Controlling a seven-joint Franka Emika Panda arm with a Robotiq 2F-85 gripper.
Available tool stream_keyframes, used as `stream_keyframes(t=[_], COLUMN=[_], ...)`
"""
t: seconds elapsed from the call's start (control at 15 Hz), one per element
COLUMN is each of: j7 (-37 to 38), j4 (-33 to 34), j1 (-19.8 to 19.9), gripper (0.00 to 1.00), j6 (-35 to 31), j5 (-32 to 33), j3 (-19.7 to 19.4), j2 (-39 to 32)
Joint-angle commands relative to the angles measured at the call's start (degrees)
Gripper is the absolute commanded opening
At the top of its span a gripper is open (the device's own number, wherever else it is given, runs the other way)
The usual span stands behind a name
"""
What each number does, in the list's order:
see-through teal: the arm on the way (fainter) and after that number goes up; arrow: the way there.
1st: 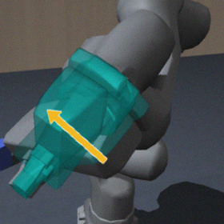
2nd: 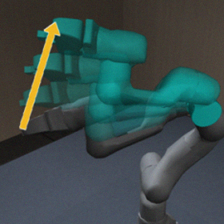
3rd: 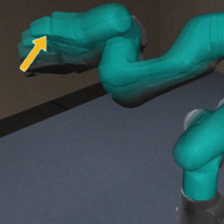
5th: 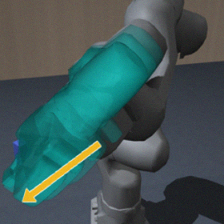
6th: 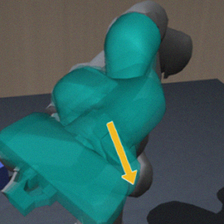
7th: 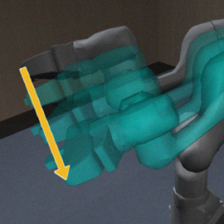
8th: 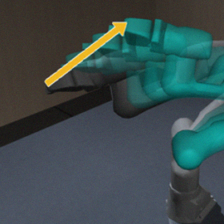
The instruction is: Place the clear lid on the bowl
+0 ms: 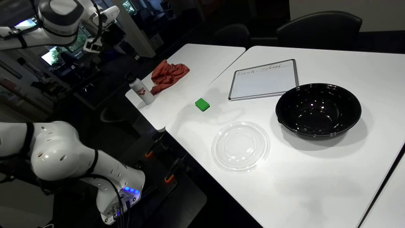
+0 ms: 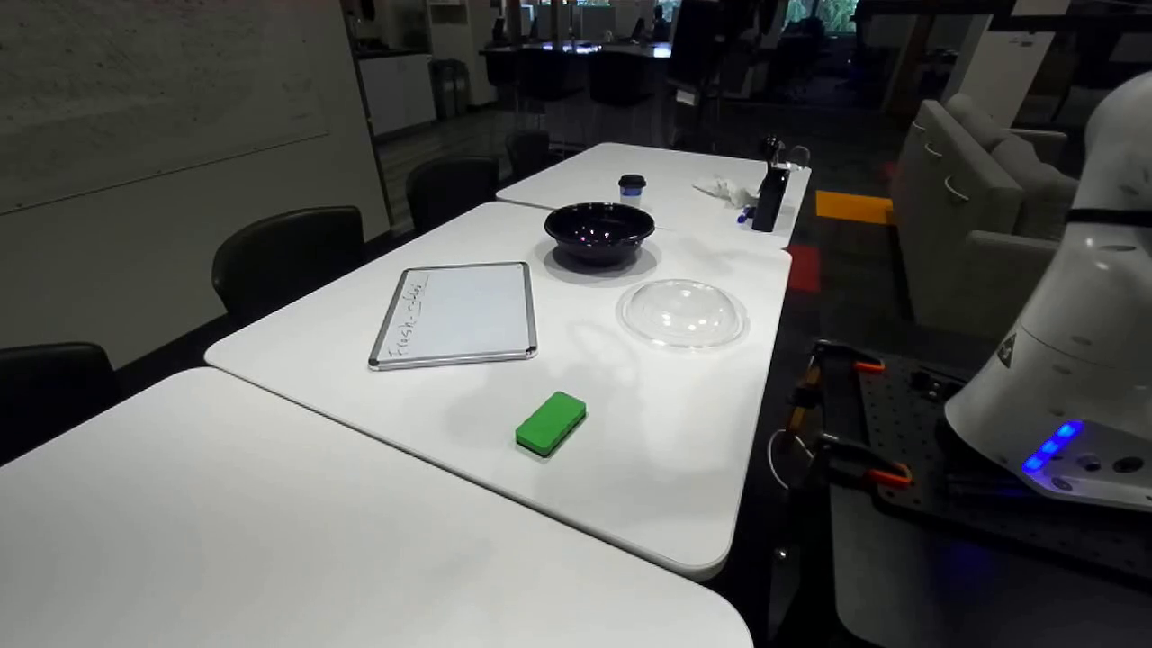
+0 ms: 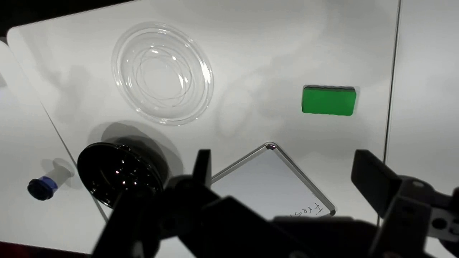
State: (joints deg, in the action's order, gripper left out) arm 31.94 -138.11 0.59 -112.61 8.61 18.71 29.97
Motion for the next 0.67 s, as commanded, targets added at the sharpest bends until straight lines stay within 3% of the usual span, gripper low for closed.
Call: stream_keyframes(t=[0.0, 0.6], j7=[-4.2, -15.3], j4=[-1.5, -5.5], j1=[-0.5, 1.5], gripper=[1.00, 1.00], j6=[-7.2, -27.1], j5=[0.6, -2.8], j3=[-4.4, -15.7], j2=[-2.0, -14.1])
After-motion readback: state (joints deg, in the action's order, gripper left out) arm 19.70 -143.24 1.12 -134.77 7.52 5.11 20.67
